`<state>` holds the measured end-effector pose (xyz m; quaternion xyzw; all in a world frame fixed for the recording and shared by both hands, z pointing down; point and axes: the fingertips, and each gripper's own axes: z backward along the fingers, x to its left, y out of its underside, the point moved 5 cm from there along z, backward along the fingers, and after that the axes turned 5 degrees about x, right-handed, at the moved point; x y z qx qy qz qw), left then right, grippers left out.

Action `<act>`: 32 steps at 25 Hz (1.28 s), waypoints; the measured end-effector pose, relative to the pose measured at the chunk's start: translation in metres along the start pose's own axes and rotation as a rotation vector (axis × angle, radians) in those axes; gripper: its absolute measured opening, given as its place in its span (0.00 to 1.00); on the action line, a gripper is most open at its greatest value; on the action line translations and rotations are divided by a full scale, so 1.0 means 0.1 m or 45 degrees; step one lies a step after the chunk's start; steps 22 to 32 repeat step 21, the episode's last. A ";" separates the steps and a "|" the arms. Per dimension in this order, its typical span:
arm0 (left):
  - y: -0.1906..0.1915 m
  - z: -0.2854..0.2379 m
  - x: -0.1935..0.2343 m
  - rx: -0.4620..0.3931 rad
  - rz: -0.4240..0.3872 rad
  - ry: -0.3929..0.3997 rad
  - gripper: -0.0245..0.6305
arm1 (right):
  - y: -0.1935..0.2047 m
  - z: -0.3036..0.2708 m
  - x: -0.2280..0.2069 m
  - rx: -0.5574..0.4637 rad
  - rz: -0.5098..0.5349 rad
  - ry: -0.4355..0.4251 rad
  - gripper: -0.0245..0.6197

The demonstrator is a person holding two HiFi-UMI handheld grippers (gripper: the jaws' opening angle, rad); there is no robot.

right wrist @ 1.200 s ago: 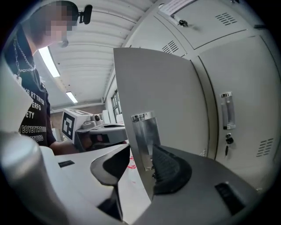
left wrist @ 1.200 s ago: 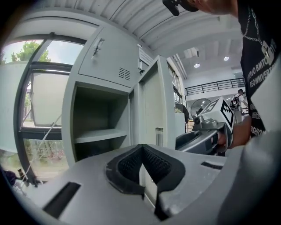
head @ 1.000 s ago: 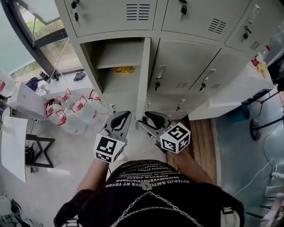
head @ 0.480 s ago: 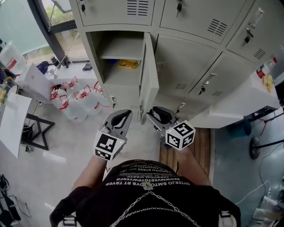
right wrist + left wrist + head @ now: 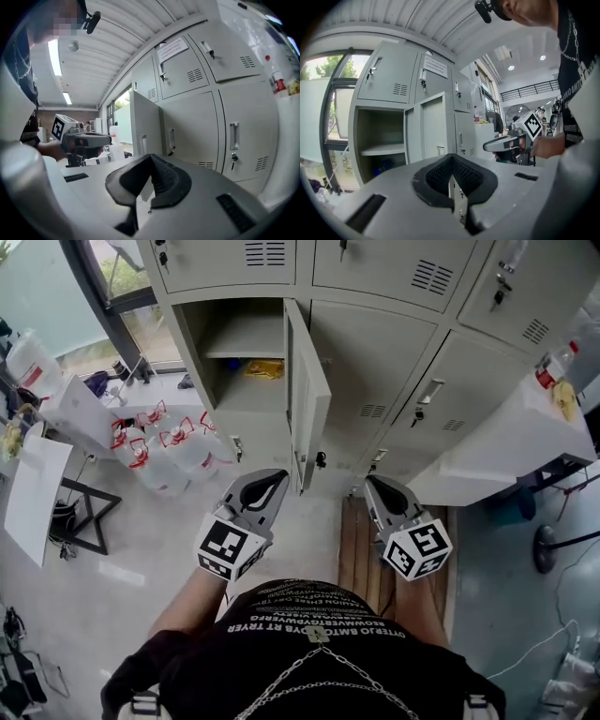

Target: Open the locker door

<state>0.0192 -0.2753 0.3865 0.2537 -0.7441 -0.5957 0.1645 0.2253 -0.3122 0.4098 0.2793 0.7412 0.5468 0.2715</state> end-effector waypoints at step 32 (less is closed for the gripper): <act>0.04 0.09 0.08 0.058 -0.050 0.108 0.04 | -0.02 -0.08 0.35 -0.034 -0.006 0.055 0.03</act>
